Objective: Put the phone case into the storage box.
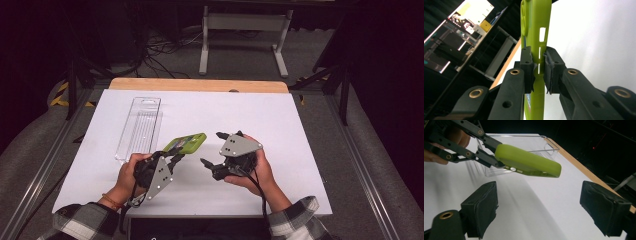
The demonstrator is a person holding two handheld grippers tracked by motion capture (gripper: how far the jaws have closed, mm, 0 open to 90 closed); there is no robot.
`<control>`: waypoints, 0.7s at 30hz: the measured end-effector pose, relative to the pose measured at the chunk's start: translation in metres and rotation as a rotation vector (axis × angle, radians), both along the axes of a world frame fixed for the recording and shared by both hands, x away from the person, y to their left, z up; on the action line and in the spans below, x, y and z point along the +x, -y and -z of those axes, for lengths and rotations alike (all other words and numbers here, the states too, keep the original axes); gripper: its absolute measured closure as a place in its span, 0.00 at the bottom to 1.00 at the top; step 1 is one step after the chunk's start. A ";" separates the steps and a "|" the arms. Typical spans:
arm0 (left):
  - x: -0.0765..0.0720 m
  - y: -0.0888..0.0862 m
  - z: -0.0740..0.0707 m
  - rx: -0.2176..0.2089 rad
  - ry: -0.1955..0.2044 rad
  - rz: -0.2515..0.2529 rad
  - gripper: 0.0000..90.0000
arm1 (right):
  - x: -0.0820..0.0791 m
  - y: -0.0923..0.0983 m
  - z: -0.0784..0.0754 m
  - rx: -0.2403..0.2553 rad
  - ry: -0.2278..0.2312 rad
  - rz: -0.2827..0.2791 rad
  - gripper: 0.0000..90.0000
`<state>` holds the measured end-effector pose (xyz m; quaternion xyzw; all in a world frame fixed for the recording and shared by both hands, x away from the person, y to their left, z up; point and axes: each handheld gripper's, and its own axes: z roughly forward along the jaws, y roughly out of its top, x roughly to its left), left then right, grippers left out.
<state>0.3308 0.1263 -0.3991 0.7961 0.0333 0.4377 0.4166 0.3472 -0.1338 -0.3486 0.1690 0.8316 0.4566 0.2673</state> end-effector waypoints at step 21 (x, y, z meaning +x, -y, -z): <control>0.012 -0.024 -0.014 -0.164 -0.138 0.015 0.88 | -0.003 0.021 0.019 -0.017 0.009 0.068 0.16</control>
